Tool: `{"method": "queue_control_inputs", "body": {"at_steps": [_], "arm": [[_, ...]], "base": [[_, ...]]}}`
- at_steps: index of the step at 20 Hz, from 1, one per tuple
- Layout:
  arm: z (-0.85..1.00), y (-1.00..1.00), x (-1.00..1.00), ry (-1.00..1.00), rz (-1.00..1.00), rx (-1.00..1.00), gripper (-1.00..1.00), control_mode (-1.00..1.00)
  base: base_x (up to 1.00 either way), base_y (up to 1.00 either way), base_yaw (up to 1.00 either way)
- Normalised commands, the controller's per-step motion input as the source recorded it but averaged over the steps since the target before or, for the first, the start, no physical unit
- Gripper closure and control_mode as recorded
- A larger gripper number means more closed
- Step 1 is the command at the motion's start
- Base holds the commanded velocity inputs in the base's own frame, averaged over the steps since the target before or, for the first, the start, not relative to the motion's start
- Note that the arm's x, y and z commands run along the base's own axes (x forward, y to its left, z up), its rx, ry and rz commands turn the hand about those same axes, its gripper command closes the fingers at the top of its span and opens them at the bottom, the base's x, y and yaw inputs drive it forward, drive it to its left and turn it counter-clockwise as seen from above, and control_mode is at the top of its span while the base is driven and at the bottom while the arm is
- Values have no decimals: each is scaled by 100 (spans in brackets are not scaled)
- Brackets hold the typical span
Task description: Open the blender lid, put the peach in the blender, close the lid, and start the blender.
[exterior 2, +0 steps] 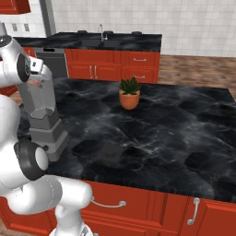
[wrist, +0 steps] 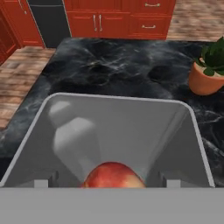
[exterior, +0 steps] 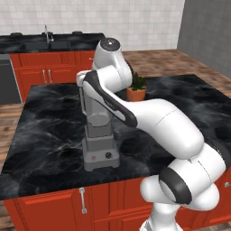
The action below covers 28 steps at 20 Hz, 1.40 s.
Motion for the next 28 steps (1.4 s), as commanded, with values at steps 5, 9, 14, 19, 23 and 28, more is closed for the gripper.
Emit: {"method": "queue_control_inputs", "body": {"at_steps": [5, 9, 14, 19, 23, 28], "arm": [[36, -19, 0, -9, 0, 2, -100, -100], [28, -42, -6, -9, 0, 3, -100, -100], [-1, -81, -36, -1, 0, 7, -100, -100], [-40, -100, -46, 0, 0, 5, -100, -100], [-95, -100, -50, 3, 0, 5, -100, -100], [-100, -100, -47, 3, 0, -1, -100, -100]], "base": [[0, 0, 0], [0, 0, 0], [0, 0, 0], [0, 0, 0], [0, 0, 0], [0, 0, 0]]}}
